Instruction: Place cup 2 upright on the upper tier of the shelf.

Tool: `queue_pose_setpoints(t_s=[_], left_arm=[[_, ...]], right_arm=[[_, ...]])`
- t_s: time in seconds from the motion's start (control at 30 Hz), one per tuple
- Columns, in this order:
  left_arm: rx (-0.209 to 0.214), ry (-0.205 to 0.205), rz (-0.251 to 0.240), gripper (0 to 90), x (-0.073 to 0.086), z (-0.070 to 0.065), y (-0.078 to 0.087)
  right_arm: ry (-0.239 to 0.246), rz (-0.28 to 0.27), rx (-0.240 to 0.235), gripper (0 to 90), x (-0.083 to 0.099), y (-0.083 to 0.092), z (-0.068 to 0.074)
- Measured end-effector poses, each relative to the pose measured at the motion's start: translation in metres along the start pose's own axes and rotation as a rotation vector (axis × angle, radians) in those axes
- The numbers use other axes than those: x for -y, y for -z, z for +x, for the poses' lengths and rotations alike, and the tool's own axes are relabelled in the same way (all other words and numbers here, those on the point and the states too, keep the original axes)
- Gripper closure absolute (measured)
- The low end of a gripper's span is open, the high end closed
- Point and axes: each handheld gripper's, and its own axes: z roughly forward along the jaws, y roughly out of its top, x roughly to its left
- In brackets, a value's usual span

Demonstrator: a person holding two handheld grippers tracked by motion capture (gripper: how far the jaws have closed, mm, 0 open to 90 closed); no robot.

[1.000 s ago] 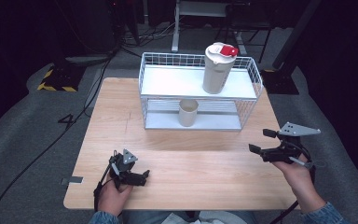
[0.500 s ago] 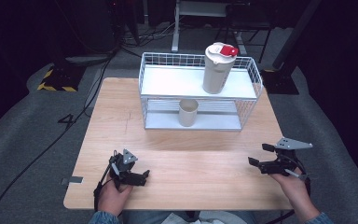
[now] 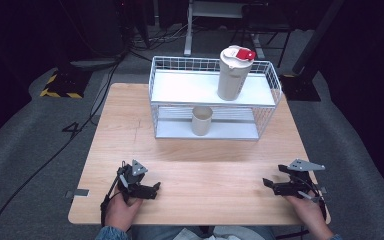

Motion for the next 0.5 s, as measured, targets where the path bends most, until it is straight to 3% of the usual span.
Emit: queue_pose_setpoints(t_s=[0.3, 0.5], left_arm=[[0.000, 0.000, 0.000, 0.2, 0.000, 0.000, 0.000], [0.000, 0.000, 0.000, 0.2, 0.000, 0.000, 0.000]], right_arm=[[0.057, 0.043, 0.055, 10.2, 0.009, -0.012, 0.006], [0.052, 0.072, 0.060, 9.2, 0.007, -0.016, 0.008]])
